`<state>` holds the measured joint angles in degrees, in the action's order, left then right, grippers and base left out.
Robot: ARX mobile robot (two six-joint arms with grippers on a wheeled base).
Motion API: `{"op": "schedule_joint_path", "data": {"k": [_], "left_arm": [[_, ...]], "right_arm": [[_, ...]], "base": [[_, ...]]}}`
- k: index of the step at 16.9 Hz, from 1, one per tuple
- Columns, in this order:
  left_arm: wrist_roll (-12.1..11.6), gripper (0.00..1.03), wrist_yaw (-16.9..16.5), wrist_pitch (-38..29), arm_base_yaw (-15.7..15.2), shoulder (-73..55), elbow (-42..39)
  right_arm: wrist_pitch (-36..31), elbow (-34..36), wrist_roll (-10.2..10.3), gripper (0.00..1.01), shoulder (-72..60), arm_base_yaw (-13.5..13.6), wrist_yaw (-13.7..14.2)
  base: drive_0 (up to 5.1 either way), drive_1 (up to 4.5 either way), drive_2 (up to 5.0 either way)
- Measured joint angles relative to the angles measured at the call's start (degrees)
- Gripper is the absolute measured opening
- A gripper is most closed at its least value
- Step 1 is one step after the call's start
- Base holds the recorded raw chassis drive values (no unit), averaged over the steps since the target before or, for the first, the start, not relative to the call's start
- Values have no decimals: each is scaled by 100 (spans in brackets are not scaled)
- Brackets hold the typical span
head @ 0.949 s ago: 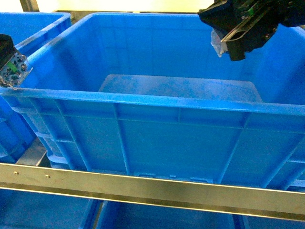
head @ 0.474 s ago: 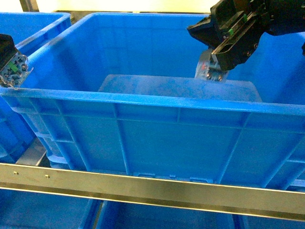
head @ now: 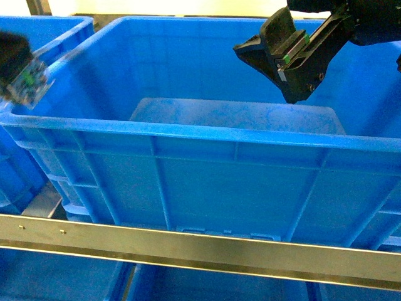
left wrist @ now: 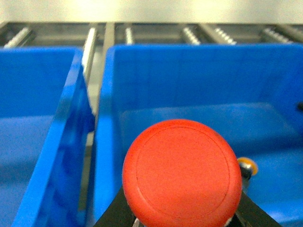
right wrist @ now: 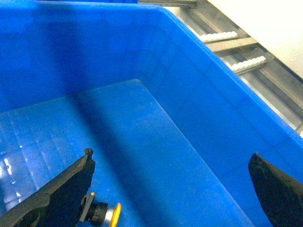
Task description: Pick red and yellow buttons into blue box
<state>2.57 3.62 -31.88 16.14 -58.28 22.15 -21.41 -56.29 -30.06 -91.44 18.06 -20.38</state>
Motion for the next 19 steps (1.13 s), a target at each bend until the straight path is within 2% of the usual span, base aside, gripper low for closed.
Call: {"op": "schedule_joint_path", "data": {"k": [2,4,5,8,11,12,18,19], "left_arm": [[-44,24,39,-380,376,-343,599],[-48,24,131,-535,654,-883,780],[-85,24,208,-553,693,-1226,798],[-168,24,323,-868,562,-2048,1025],[-291,24,479,-802,597,-2162,1161],[-308,27,597,-802,623,-2162,1241],[-358,99,625,-802,638,-2162,1272],[-391,97,625,-800,638,-2162,1272]], "right_arm": [[0,0,0,98,0,0,0],[-2,0,-2,98,0,-2,0],[0,0,-2,98,0,0,0],[0,0,-2,98,0,0,0],[0,0,-2,98,0,0,0],[0,0,-2,98,0,2,-2],[0,0,-2,98,0,4,0],[0,0,0,98,0,4,0]], "base": [[0,0,0],[0,0,0],[0,0,0],[0,0,0],[0,0,0],[0,0,0],[0,0,0],[0,0,0]]}}
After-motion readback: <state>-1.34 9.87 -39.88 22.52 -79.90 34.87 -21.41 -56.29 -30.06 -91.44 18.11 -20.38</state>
